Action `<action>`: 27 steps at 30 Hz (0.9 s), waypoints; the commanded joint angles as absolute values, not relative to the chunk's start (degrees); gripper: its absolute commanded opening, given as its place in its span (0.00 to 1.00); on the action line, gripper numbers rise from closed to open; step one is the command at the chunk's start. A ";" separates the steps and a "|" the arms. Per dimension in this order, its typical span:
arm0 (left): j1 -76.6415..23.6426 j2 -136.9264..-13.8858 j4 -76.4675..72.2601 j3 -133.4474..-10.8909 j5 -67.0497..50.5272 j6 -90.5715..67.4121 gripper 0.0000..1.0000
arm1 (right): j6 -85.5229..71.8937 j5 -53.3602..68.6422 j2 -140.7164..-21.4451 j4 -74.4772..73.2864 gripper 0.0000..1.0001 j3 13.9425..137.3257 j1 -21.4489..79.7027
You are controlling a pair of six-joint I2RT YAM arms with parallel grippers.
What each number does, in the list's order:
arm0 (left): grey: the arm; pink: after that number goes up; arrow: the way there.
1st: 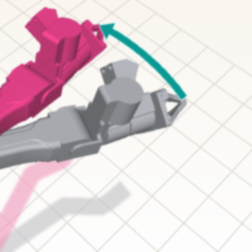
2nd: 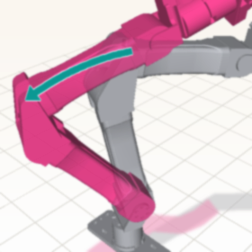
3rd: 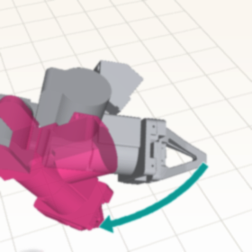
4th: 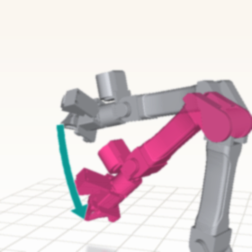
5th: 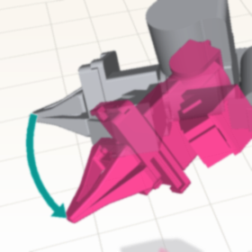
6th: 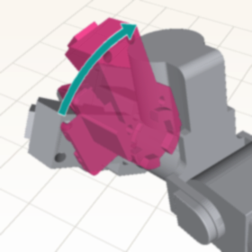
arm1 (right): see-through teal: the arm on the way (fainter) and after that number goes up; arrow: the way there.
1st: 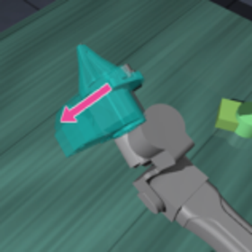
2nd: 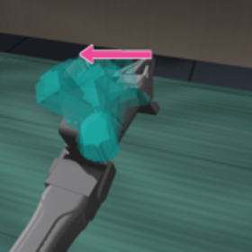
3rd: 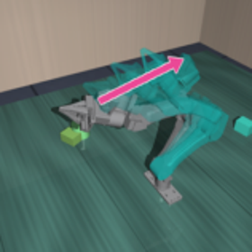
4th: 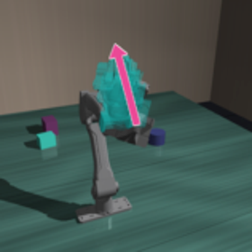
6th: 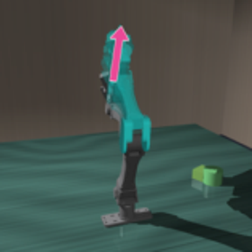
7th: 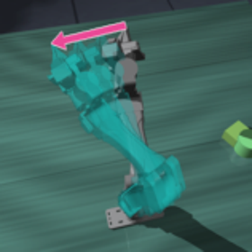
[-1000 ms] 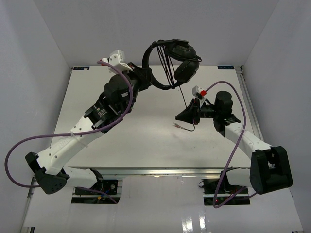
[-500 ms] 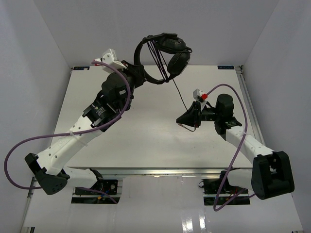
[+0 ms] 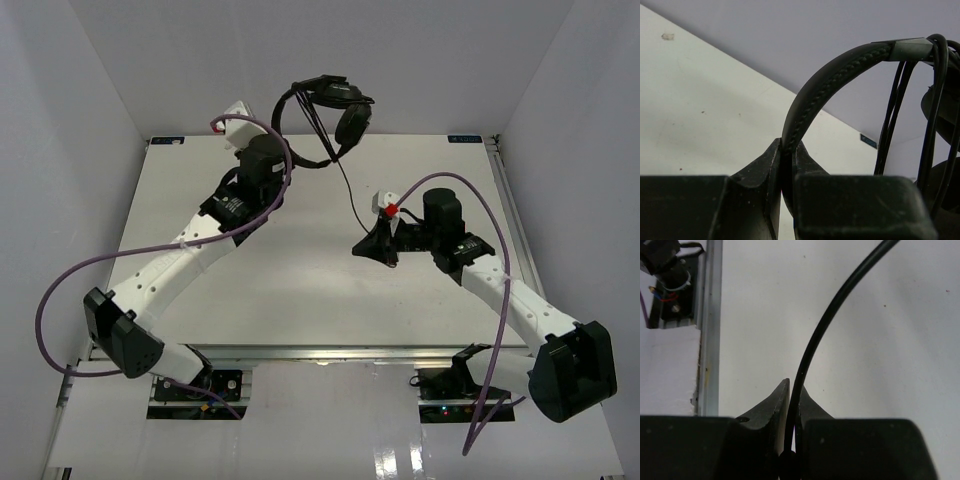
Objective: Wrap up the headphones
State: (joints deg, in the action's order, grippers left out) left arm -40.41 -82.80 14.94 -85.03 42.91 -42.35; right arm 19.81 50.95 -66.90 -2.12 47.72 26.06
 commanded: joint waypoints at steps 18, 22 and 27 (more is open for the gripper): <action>-43.03 -98.22 21.40 -72.59 14.49 -20.82 0.00 | 56.83 -0.67 -66.80 -25.61 0.08 64.25 35.73; -43.90 -97.85 20.77 -71.07 8.40 -18.19 0.00 | 57.85 -1.04 -67.06 -24.16 0.08 62.70 36.01; -45.05 -98.11 20.27 -70.06 1.59 -15.13 0.00 | 56.94 -0.68 -67.67 -21.01 0.11 61.56 36.32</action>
State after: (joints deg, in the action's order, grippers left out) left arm -43.88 -100.01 21.19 -71.13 9.77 -19.79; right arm 55.63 1.87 -67.89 -28.37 61.78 36.17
